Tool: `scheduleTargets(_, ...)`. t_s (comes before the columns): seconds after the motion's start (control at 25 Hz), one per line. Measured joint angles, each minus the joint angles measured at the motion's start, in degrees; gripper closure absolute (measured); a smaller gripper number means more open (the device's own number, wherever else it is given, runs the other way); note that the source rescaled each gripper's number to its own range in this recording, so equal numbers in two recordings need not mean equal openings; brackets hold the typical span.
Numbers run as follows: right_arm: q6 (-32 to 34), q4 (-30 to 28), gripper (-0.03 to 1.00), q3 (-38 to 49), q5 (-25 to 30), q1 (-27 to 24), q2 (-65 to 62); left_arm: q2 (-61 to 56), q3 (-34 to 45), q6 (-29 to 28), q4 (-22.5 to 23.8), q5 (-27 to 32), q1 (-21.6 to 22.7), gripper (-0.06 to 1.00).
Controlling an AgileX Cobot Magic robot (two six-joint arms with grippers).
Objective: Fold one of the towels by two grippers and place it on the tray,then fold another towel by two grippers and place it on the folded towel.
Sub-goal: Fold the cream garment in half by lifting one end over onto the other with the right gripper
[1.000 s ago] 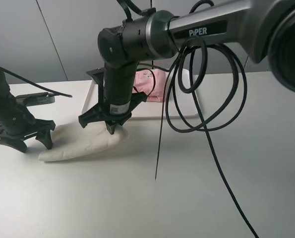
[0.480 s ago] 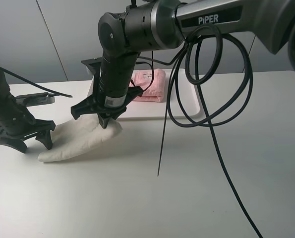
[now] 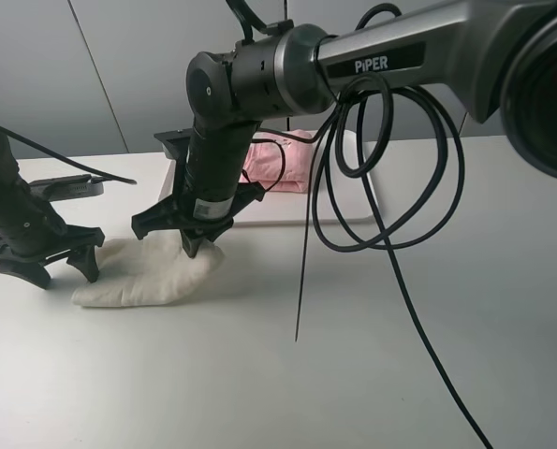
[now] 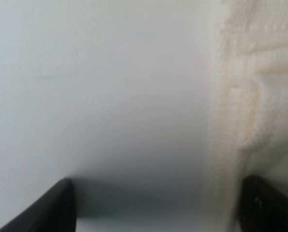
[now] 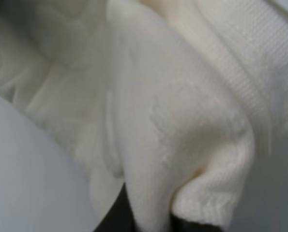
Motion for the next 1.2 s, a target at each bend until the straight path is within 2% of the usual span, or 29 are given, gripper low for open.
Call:
scheduleTargets(0.32, -3.9, 9.2, 0.84, 0.0, -4.5, 0.0, 0.1, 0.0, 0.0, 0.2, 0.0, 0.0, 0.0, 0.07)
scheduleTargets(0.68, -4.8, 9.9, 0.84, 0.0, -7.2, 0.0, 0.1, 0.0, 0.0, 0.2, 0.0, 0.0, 0.0, 0.07)
scheduleTargets(0.92, -4.8, 11.0, 0.84, 0.0, -10.2, 1.9, 0.1, 0.0, 0.0, 0.3, 0.0, 0.0, 0.0, 0.07)
scheduleTargets(1.2, -5.7, 16.5, 0.84, 0.0, -12.2, 2.2, 3.3, 0.0, 0.0, 0.5, -0.2, 0.0, 0.0, 0.07)
